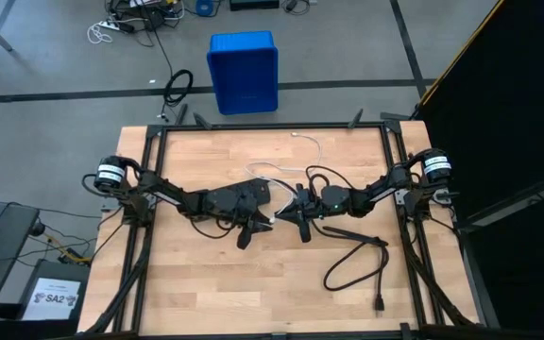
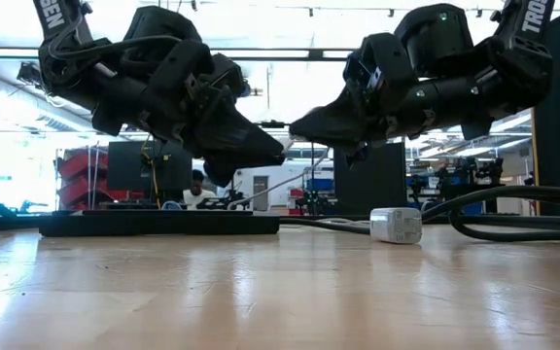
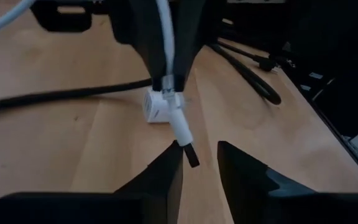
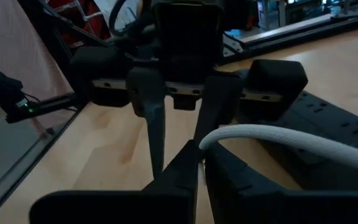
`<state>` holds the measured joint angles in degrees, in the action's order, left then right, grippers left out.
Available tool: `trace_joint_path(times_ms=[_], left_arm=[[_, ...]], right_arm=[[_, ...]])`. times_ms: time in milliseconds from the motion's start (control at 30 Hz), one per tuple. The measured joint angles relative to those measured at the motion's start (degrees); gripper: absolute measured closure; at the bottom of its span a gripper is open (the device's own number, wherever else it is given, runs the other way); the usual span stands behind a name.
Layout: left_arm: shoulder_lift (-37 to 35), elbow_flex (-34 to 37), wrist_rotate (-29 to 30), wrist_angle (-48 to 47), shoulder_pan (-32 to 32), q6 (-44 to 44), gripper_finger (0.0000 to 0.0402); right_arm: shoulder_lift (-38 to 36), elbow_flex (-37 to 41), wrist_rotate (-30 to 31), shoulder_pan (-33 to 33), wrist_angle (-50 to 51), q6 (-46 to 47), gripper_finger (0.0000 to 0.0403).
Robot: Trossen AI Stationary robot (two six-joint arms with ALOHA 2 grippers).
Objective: Insert USB
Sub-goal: Insert the white charger cable into the white charger adapter
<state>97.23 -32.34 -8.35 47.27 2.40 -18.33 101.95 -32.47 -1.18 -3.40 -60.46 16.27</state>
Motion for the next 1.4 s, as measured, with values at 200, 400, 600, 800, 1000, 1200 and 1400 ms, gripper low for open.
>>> trace_joint_path(times_ms=[200, 400, 600, 800, 1000, 1200, 1400], left_arm=[[0.0, 0.0, -2.5, -1.0, -1.8, -2.1, 0.0314], [0.0, 0.0, -2.7, -1.4, -3.6, -3.0, 0.0314], [0.0, 0.0, -2.6, 0.0, -4.2, -2.9, 0.0314], [0.0, 0.0, -2.6, 1.6, -4.3, -1.2, 0.0314], [0.0, -1.3, -4.0, 0.8, -4.3, 0.1, 0.0314], [0.0, -3.6, -5.1, -2.6, -4.3, 1.1, 0.0314], [0.0, -4.4, -5.5, -9.2, -4.3, 1.4, 0.0314]], right_arm=[[0.0, 0.0, 0.0, 0.0, 1.1, 0.0, 0.0403], [0.0, 0.0, -0.7, 0.0, 1.2, 0.0, 0.0403], [0.0, 0.0, -1.2, 0.0, 1.1, 0.2, 0.0403], [0.0, 0.0, -1.2, 0.0, 1.1, 0.2, 0.0403], [0.0, 0.0, -1.3, 0.0, 1.0, 0.3, 0.0403], [0.0, -0.1, -1.4, 0.0, 1.0, 0.4, 0.0403], [0.0, -0.2, -1.4, 0.0, 1.0, 0.4, 0.0403]])
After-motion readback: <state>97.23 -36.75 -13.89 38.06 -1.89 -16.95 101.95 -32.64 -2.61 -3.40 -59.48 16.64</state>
